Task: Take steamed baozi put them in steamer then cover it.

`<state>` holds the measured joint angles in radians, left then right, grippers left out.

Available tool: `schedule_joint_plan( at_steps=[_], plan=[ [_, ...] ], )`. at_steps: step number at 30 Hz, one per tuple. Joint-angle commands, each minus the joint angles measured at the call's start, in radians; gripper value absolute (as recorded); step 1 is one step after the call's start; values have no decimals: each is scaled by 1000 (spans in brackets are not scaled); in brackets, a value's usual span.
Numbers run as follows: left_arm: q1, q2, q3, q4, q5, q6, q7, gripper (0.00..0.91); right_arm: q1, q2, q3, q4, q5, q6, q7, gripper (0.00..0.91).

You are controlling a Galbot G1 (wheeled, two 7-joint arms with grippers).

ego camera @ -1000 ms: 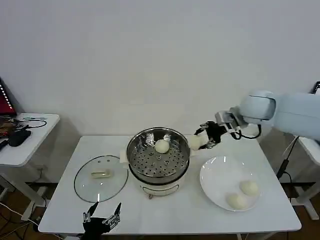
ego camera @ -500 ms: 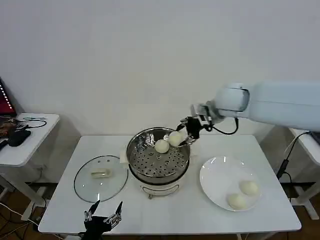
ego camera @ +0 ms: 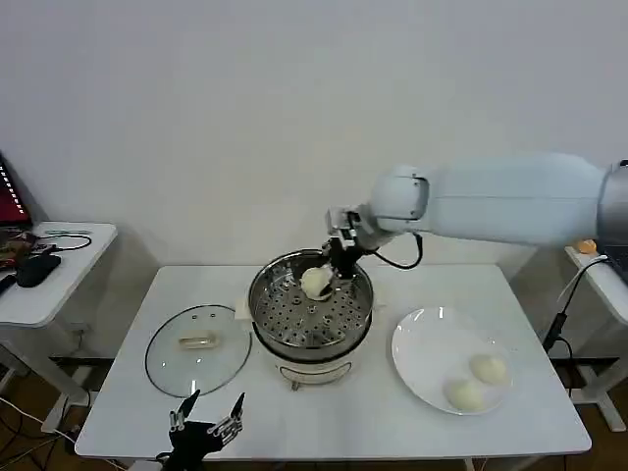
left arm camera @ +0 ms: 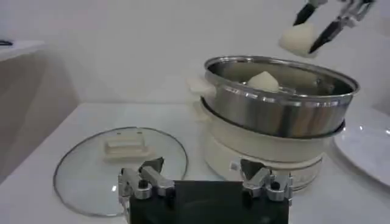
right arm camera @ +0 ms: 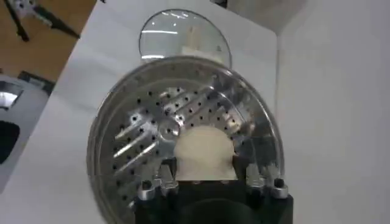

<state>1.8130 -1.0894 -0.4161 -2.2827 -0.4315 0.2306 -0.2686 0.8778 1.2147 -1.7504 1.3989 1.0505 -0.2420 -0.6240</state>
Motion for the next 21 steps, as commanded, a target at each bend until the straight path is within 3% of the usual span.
schedule_joint_plan(
  at_steps=[1,21],
  plan=[
    [-3,0,7,-1,1,1,0,907,-67,88,13,-85,24,-25,1,625],
    [0,-2,38,-9,20,-2,4,907,-174,174,51,-199,30,-59,13,625]
  ],
)
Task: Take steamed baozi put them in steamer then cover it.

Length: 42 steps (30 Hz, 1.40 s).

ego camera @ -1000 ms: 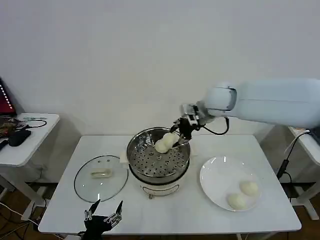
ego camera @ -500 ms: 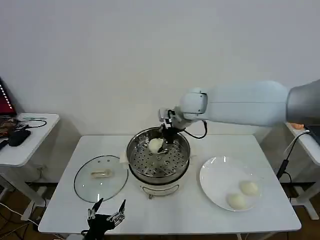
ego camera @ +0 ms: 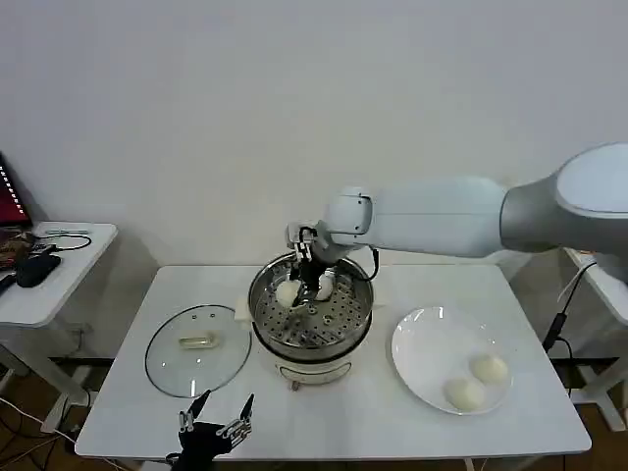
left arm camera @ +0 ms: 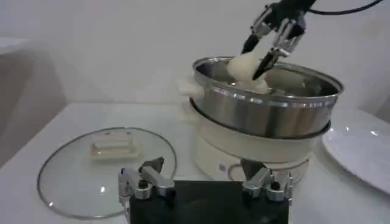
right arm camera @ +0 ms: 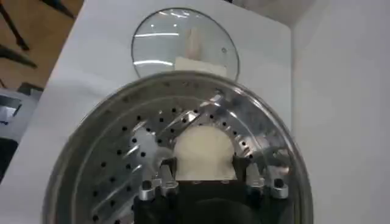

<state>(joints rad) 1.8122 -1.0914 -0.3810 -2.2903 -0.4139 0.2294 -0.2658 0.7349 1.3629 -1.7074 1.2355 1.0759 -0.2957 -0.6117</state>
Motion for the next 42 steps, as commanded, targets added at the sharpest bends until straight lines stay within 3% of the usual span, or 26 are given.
schedule_joint_plan(
  at_steps=[1,23,25,35,42],
  plan=[
    [1,1,3,-2,2,-1,1,907,-36,29,8,-38,2,-5,1,625],
    [14,3,4,-4,2,-4,2,907,-94,59,21,-77,-20,-28,10,635],
    [16,3,3,-4,2,-4,3,907,-96,59,21,-78,-21,-30,13,907],
    [20,0,2,-8,3,-4,2,907,-87,53,31,-65,-18,-30,24,907],
    [23,-6,-1,-7,7,-4,1,907,-41,-10,42,-16,-18,-21,24,907]
  ],
)
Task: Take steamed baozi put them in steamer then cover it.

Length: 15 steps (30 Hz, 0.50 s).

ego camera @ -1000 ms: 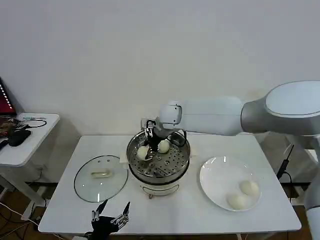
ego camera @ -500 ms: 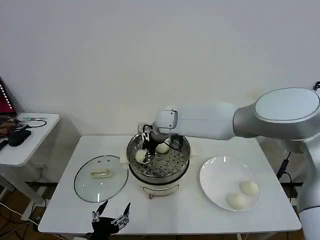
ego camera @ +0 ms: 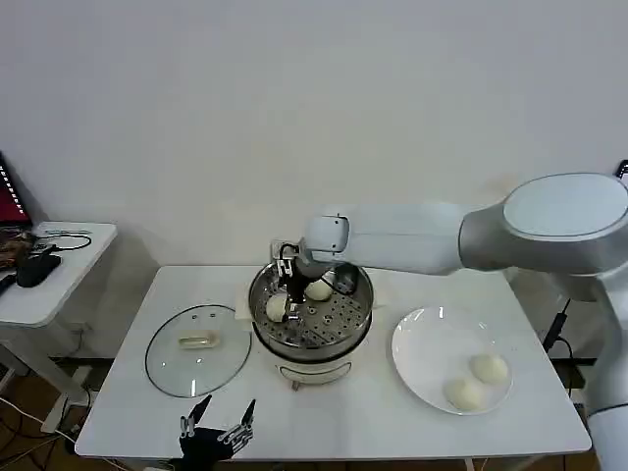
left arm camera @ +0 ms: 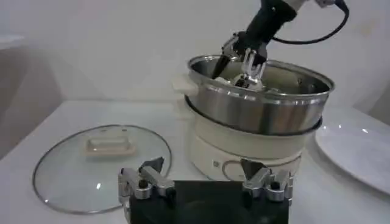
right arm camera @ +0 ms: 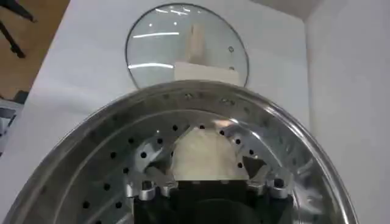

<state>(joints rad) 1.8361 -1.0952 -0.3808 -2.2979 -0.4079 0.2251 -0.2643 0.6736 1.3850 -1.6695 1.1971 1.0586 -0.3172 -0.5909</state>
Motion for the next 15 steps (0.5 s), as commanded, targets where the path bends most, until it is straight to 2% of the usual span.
schedule_joint_plan(
  at_steps=[1,15],
  plan=[
    [0,-4,-2,-1,0,1,-1,907,29,-41,3,33,-1,2,3,907],
    [14,-13,-42,2,-12,0,2,907,246,-347,-53,289,-70,55,-65,907]
  ],
)
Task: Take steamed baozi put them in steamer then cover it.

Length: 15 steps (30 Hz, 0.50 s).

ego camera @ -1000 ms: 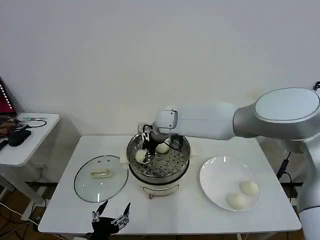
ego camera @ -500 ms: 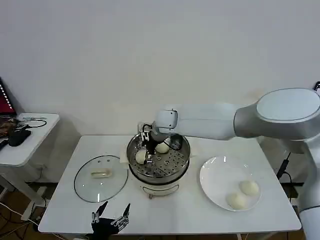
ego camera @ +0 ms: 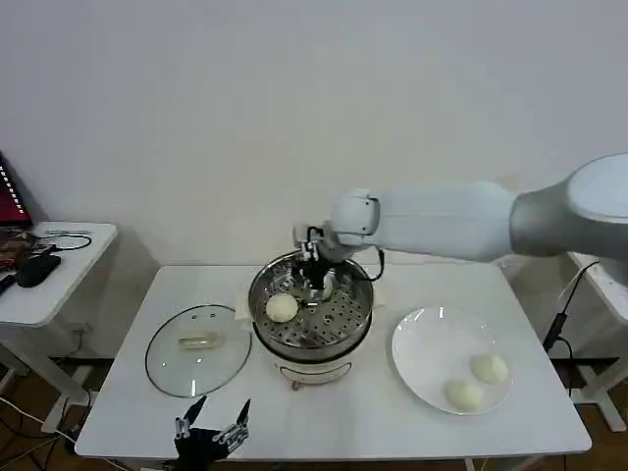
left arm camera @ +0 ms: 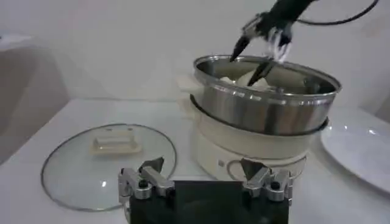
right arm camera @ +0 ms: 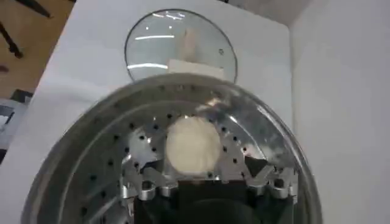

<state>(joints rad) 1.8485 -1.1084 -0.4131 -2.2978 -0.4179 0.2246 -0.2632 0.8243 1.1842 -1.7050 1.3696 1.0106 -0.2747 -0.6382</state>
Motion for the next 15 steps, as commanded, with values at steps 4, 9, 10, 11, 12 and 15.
schedule_joint_plan(
  at_steps=[4,9,10,11,12,15],
  plan=[
    [7,0,-12,-2,-3,1,1,907,152,-224,-48,166,-56,33,-43,907],
    [10,-2,-15,0,-3,1,0,907,212,-327,-126,238,-121,70,-71,907],
    [9,-2,-17,0,-4,1,0,907,219,-347,-140,245,-136,79,-78,907],
    [10,-3,-19,-1,-5,1,1,907,229,-360,-152,251,-144,84,-83,907],
    [11,-3,-21,-2,-7,1,1,907,241,-382,-173,259,-154,91,-89,907],
    [14,-3,-26,-3,-9,1,0,907,262,-422,-209,273,-189,108,-109,907]
  ],
)
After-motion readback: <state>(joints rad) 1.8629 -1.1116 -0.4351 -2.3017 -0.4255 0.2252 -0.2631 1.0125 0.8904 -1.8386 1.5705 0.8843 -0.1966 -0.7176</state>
